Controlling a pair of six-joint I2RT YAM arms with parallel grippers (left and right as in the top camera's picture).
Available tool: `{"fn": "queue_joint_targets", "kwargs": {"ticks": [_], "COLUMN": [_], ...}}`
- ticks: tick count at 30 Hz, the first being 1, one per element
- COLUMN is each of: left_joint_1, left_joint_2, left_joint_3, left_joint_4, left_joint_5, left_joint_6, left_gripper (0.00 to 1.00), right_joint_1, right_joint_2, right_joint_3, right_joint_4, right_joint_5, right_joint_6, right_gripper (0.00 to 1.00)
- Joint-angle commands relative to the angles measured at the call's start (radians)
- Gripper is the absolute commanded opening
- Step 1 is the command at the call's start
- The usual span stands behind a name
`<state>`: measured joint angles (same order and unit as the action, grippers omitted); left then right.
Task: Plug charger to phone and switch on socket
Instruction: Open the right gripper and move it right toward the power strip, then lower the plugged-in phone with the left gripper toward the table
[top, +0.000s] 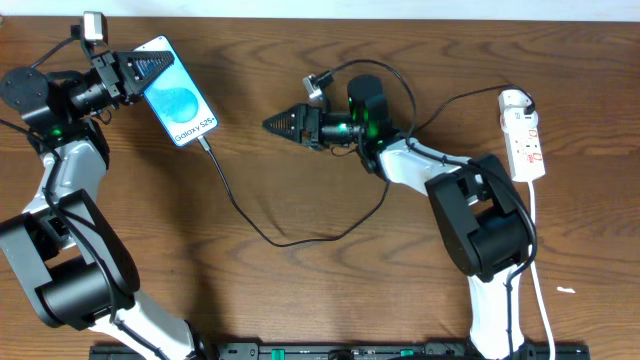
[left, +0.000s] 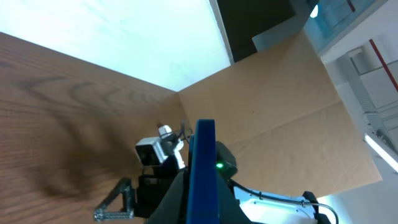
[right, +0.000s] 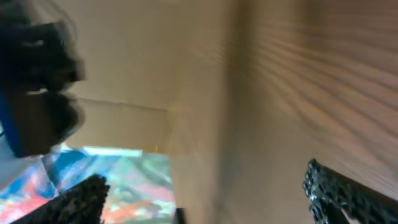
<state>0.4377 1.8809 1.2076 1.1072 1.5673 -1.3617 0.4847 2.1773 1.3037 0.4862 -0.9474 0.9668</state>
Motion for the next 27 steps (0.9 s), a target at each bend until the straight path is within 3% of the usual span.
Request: {"fn": "queue_joint_targets", "kwargs": {"ticks": [1, 7, 9, 21, 27], "left_joint_1": [0.004, 0.003, 0.003, 0.003, 0.003], "left_joint_2": [-0.018, -0.018, -0.018, -0.018, -0.018], "left_joint_3": [0.000, 0.000, 0.000, -0.065, -0.132], "left_joint_4": [0.010, 0.010, 0.010, 0.009, 0.004], "left_joint_5": [0.004, 0.004, 0.004, 0.003, -0.010], "left_joint_6": [-0.012, -0.011, -0.011, 0.069, 0.117], "left_gripper": [0.07, 0.07, 0.07, 0.07, 0.07], "right_joint_1": [-0.015, -0.028, -0.028, -0.026, -0.026], "right_joint_2": [-0.084, -0.269, -0.317, -0.530, -0.571], "right_joint_3": [0.005, 0.005, 0.005, 0.005, 0.005], "right_joint_4": [-0.192, -0.610, -0.670, -0.927, -0.969], "right_joint_5": [0.179, 0.526, 0.596, 0.928, 0.957], "right_joint_6": [-0.215, -0.397, -0.415, -0.426, -0.434], "right_gripper": [0.99, 0.99, 0.99, 0.99, 0.99]}}
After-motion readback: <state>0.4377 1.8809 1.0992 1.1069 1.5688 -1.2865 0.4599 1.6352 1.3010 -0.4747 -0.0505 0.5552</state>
